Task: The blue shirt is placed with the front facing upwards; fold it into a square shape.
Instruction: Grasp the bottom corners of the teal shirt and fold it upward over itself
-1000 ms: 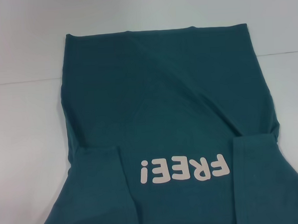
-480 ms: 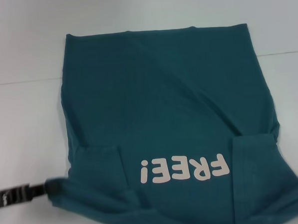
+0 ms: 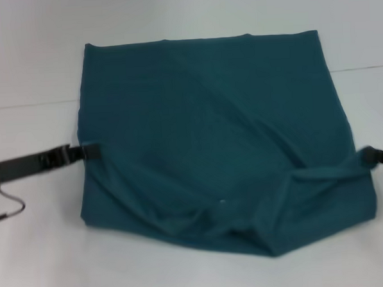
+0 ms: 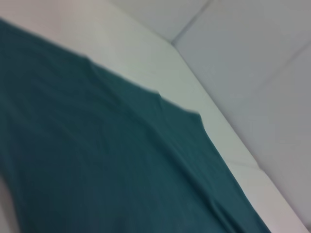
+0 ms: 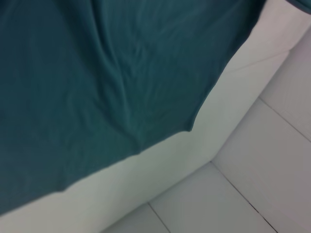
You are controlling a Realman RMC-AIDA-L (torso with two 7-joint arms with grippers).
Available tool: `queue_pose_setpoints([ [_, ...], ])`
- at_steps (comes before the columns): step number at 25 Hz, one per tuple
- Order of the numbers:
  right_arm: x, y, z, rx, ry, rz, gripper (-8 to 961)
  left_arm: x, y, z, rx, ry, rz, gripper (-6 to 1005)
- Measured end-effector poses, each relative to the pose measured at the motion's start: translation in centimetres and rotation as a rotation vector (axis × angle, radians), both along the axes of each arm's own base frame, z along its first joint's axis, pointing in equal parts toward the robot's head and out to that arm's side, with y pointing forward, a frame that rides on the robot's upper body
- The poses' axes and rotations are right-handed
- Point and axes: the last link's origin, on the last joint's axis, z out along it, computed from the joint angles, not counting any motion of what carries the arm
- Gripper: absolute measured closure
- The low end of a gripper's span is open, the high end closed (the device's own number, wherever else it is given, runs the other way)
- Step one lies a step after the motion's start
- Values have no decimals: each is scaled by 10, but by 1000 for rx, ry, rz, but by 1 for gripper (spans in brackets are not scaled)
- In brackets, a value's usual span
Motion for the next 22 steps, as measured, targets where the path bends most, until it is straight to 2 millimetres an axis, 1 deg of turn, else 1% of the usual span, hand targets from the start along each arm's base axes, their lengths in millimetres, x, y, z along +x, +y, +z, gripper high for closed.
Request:
queue_pose_setpoints([
  [1, -3, 8, -3, 6, -13, 9, 919, 4, 9, -1, 29, 7, 6, 997],
  [4, -9, 31, -11, 32, -76, 12, 919, 9, 22, -2, 75, 19, 20, 997],
  [5, -11, 38, -13, 40, -97, 12, 919, 9, 22, -2, 75, 19, 20, 997],
  [6, -13, 45, -14, 49, -120, 11, 918, 11, 27, -2, 92, 24, 27, 997],
  [7, -15, 52, -15, 57, -144, 9, 918, 14, 36, -2, 129, 40, 41, 997],
  [12, -29, 82, -24, 76, -243, 8, 919, 20, 52, -6, 193, 64, 59, 996],
  [17, -40, 102, -31, 89, -316, 5, 919, 28, 65, -10, 238, 89, 61, 996],
  [21, -48, 114, -27, 109, -344, 12, 919, 36, 74, -11, 267, 109, 65, 996],
  [22, -49, 117, -26, 115, -349, 12, 919, 40, 77, -11, 275, 111, 59, 996],
])
